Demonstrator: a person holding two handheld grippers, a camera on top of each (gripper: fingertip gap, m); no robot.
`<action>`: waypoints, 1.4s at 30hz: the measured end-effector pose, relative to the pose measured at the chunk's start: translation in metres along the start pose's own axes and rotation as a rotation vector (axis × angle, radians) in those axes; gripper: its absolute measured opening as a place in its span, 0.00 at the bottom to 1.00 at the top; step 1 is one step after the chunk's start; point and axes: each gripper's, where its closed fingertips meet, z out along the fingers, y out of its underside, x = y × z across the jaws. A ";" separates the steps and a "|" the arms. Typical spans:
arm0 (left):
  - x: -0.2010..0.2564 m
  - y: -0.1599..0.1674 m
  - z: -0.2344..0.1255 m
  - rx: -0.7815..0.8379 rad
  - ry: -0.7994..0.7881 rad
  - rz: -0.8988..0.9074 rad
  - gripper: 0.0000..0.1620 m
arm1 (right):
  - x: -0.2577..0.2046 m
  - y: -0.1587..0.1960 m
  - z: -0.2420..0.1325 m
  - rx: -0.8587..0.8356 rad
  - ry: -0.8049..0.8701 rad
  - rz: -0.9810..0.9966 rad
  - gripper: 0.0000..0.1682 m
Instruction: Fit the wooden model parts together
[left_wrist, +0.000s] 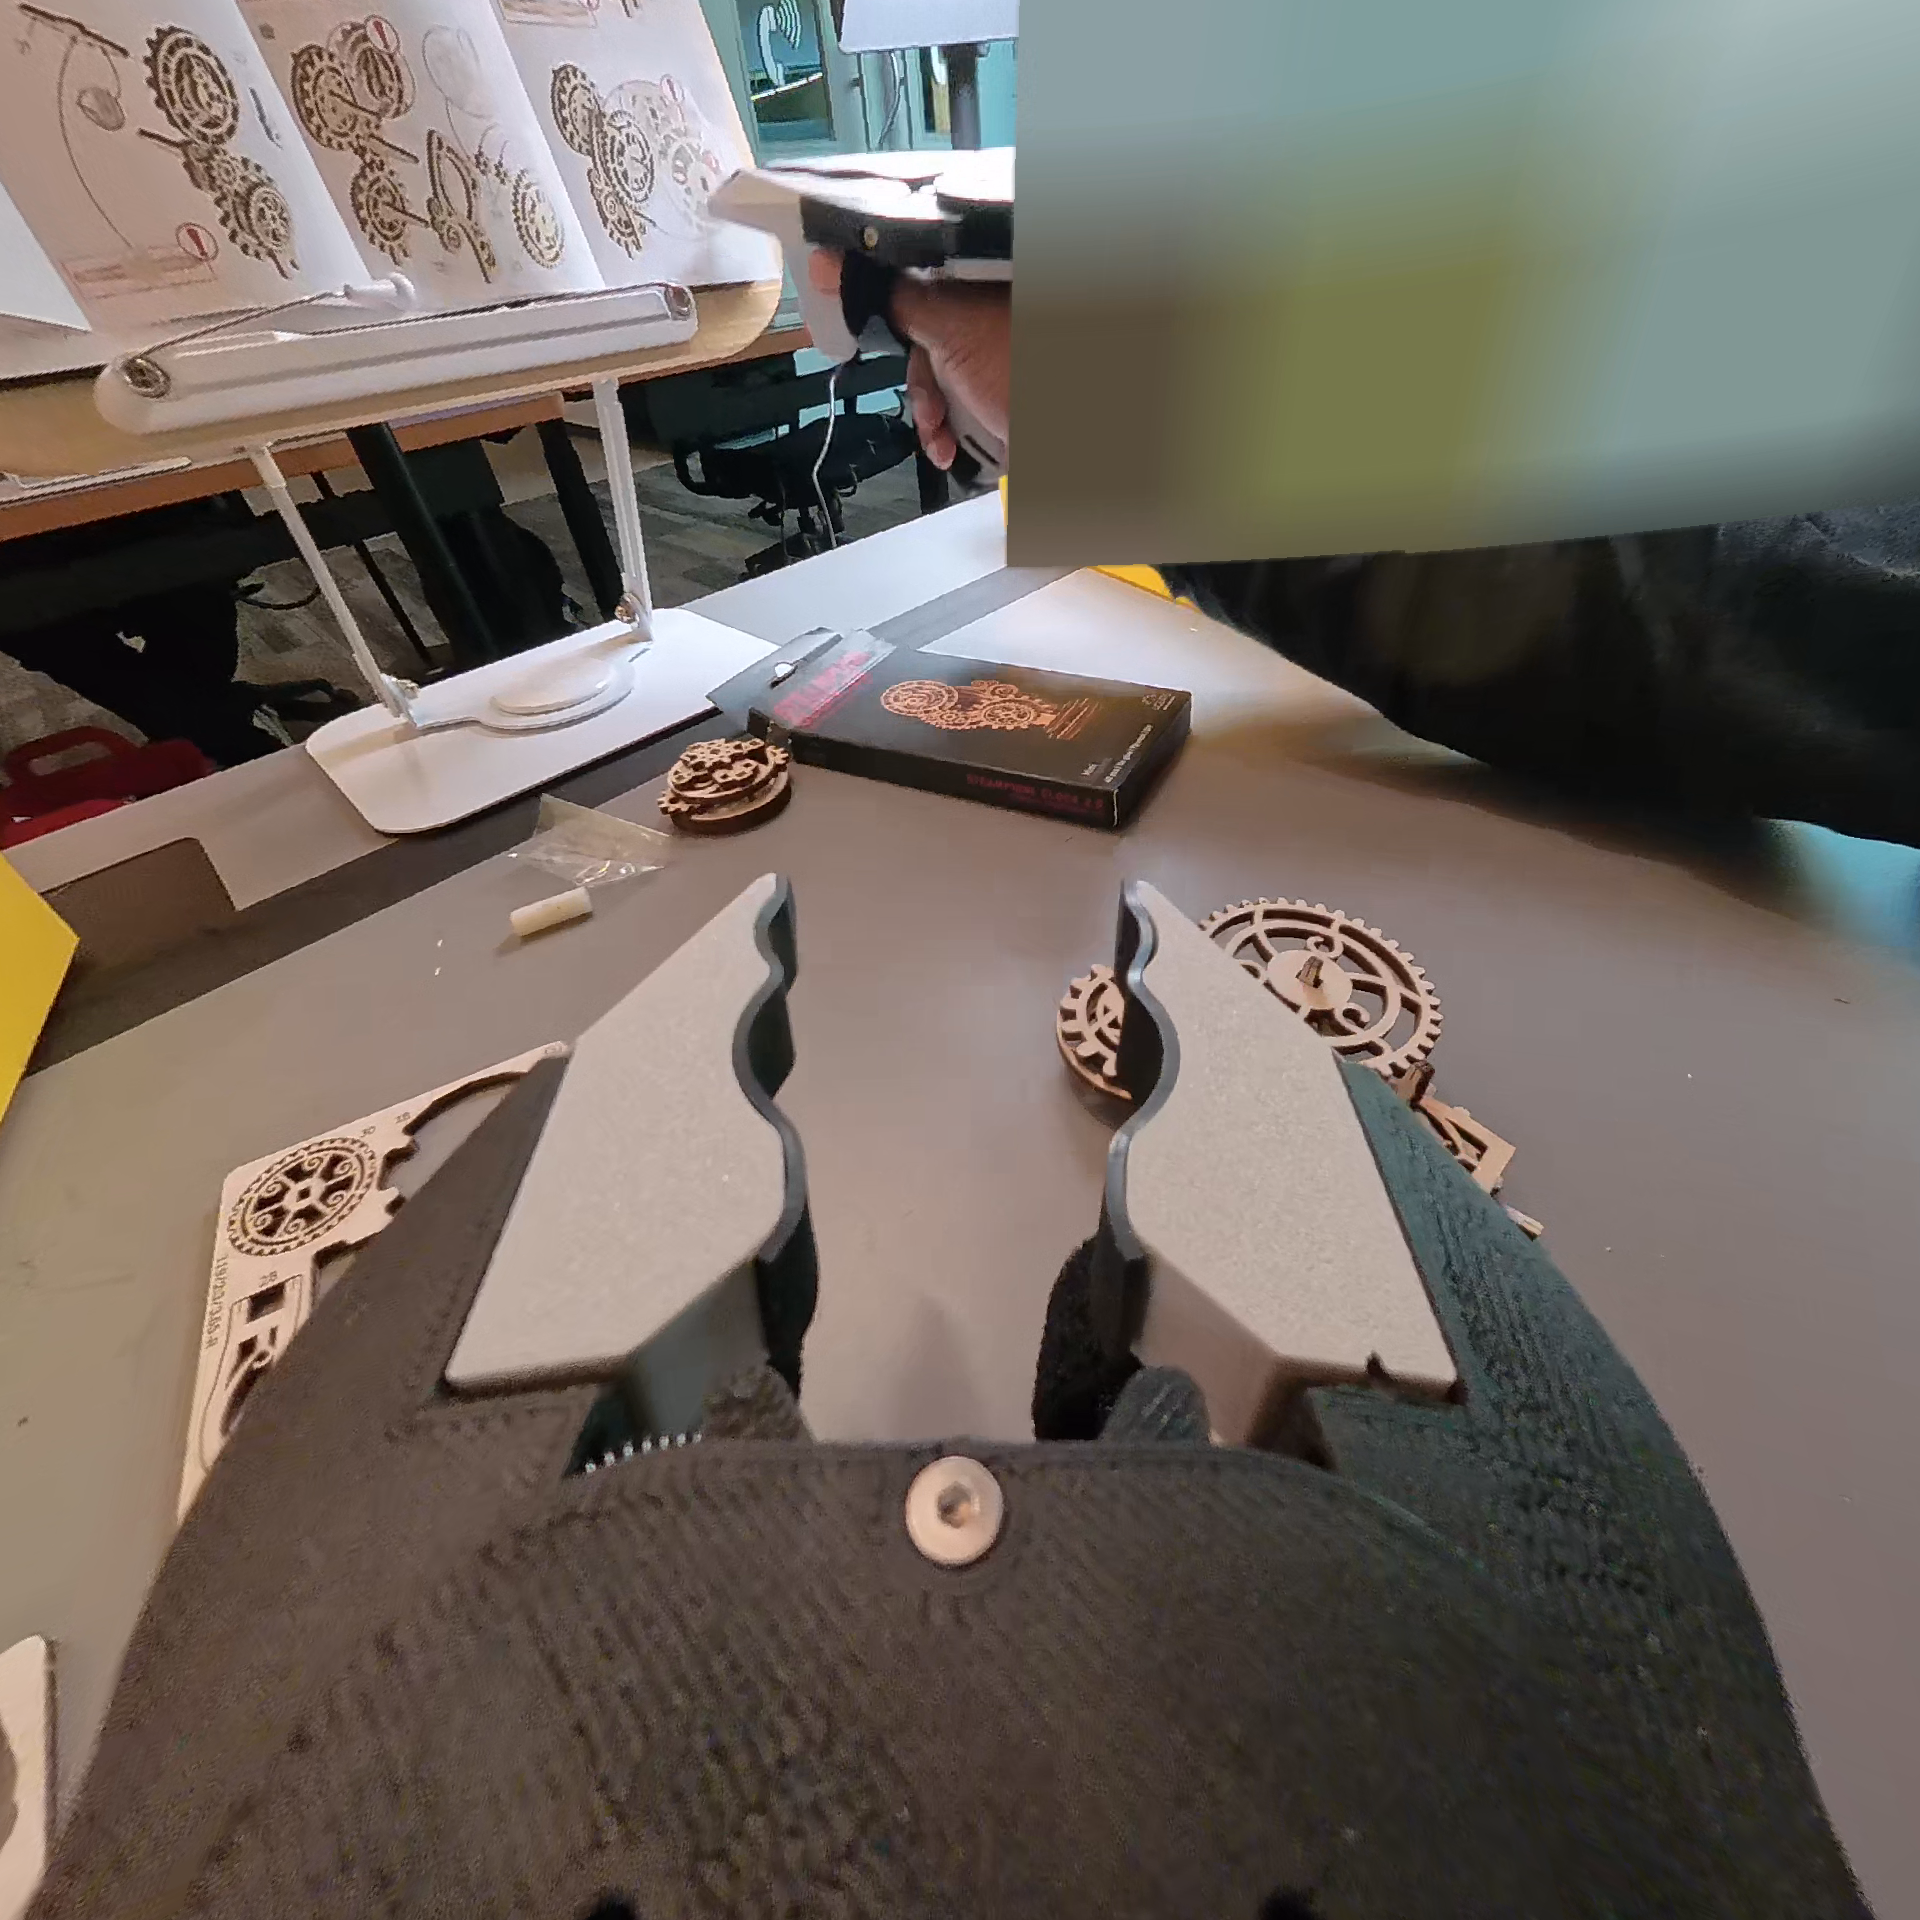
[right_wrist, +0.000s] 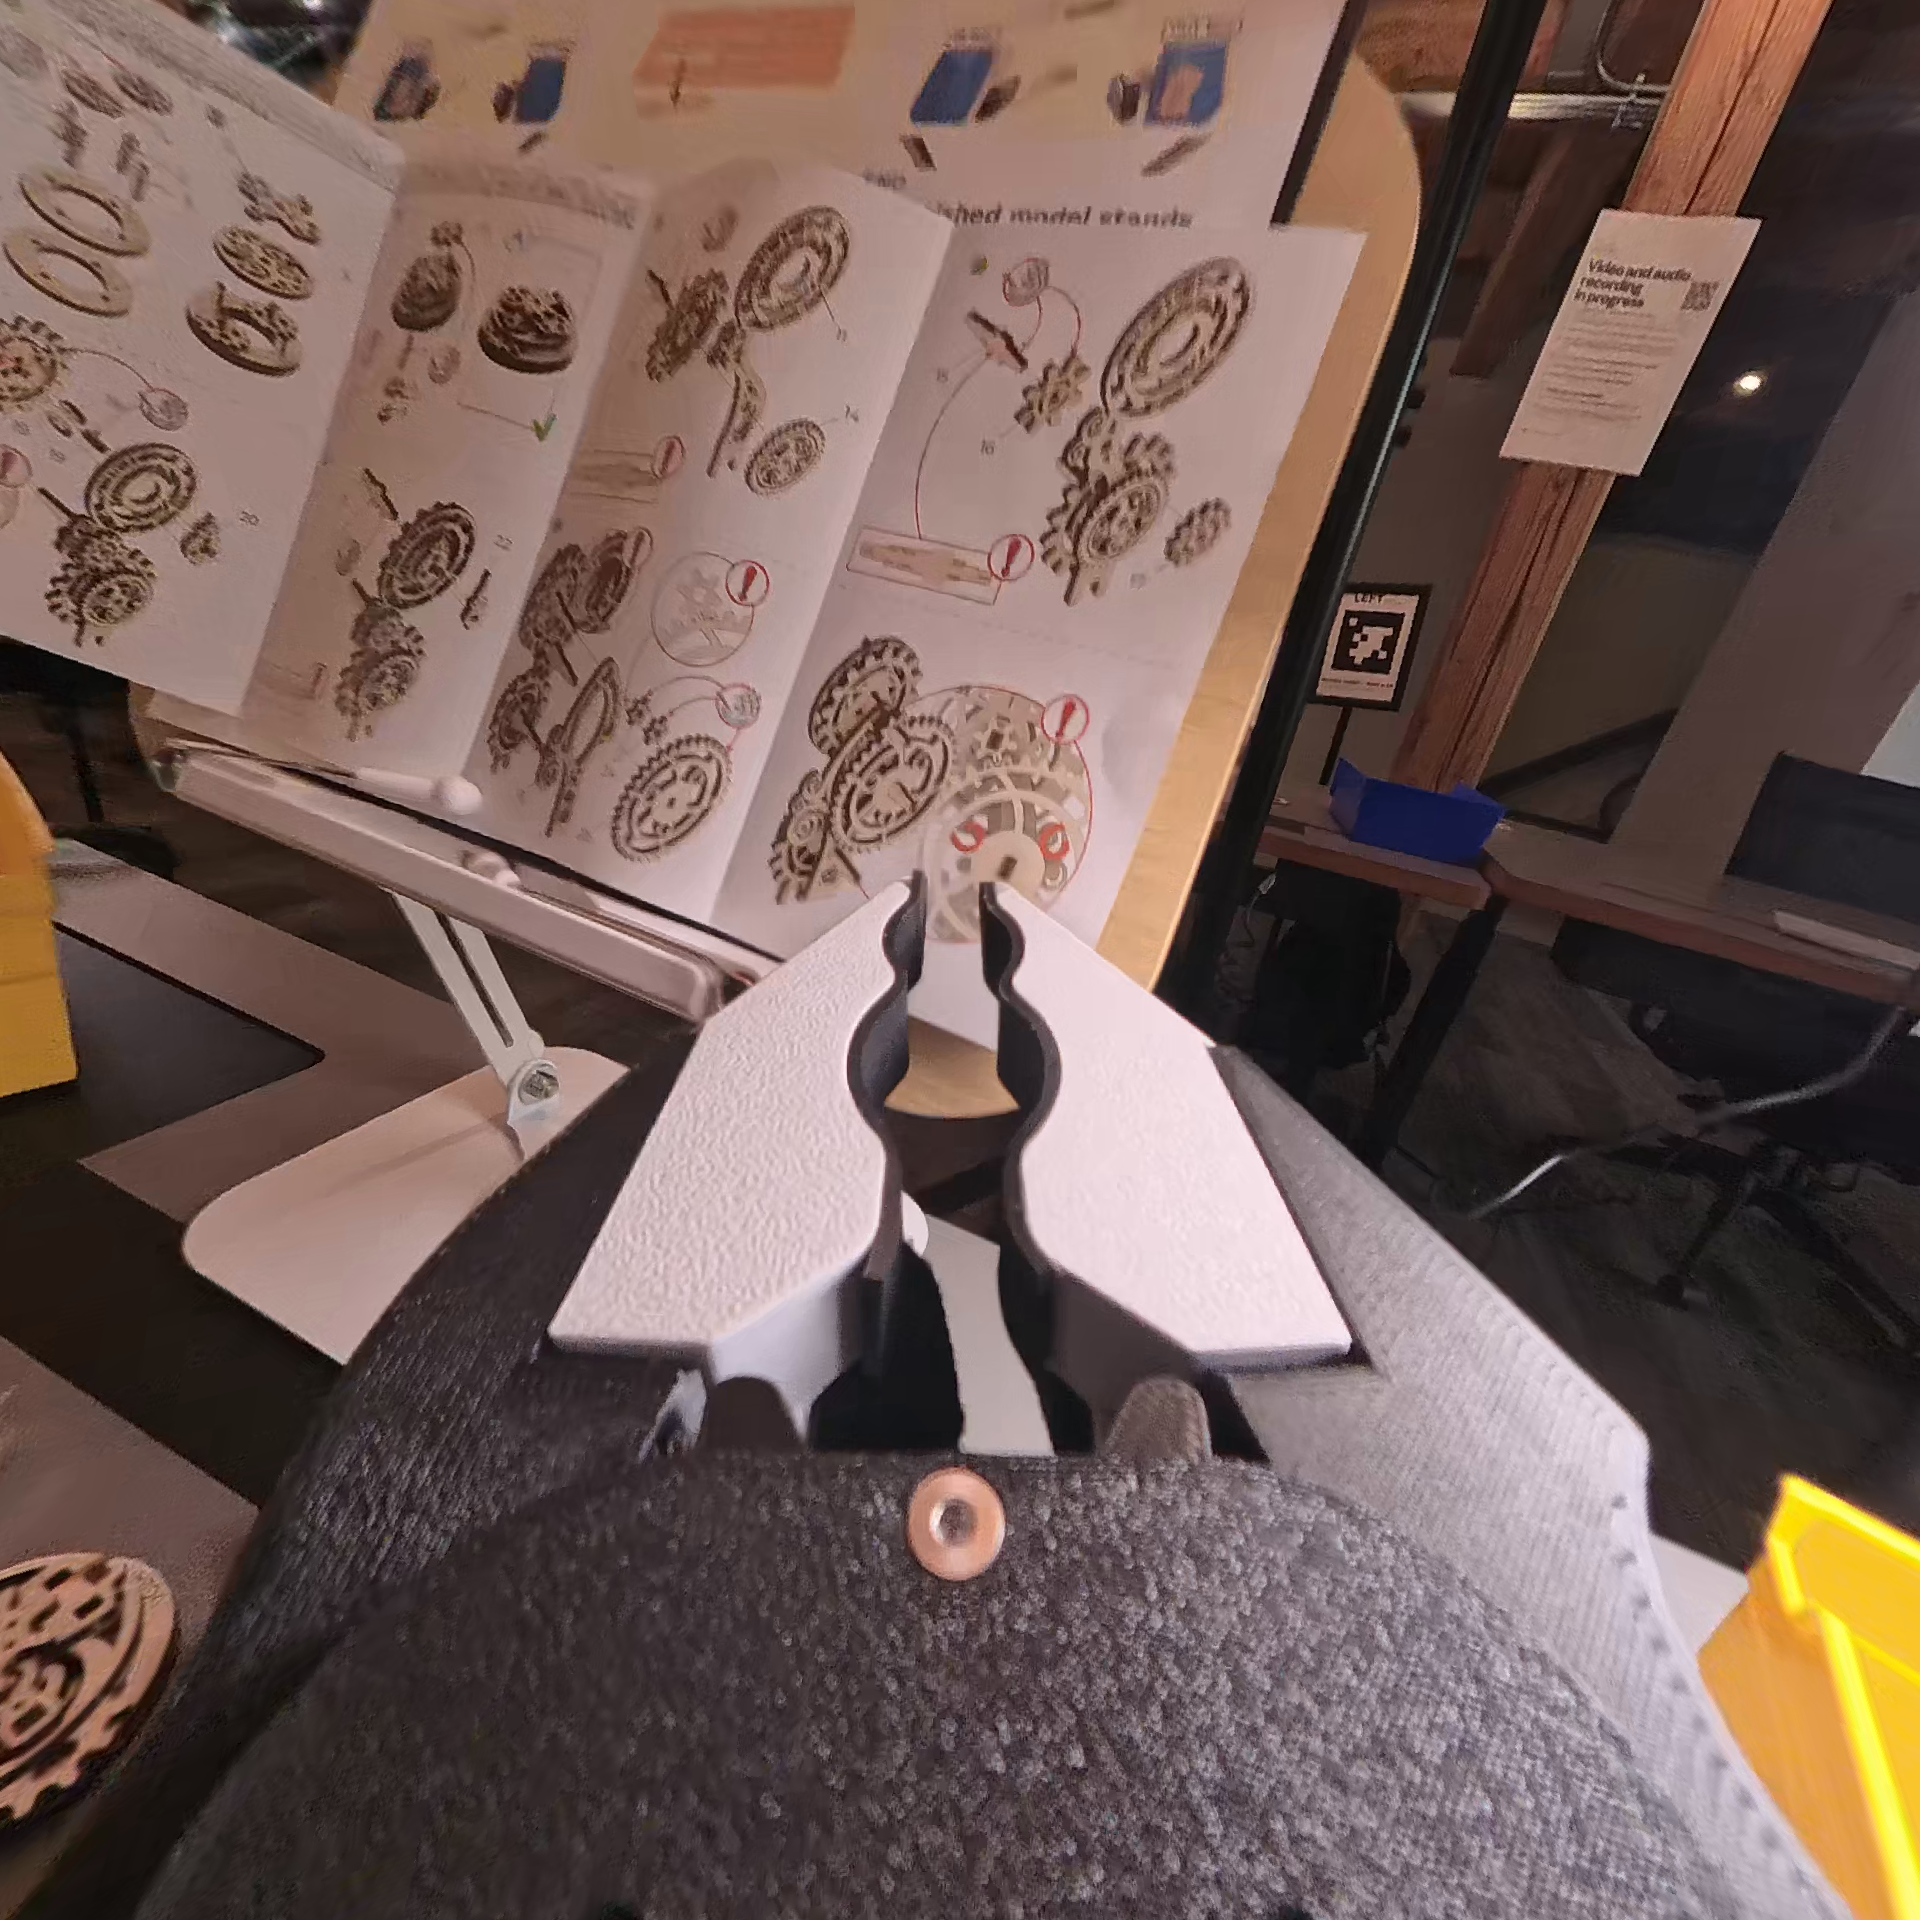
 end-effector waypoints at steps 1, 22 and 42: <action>-0.002 0.000 -0.001 -0.003 -0.007 -0.001 0.37 | -0.004 -0.012 -0.004 0.025 -0.012 -0.017 0.06; 0.020 0.034 -0.037 -0.123 0.194 0.106 0.37 | -0.267 0.063 -0.304 -0.873 -0.706 -0.034 0.47; 0.089 0.079 -0.038 -0.450 0.836 0.178 0.57 | -0.321 0.039 -0.333 -0.631 -1.180 -0.017 0.39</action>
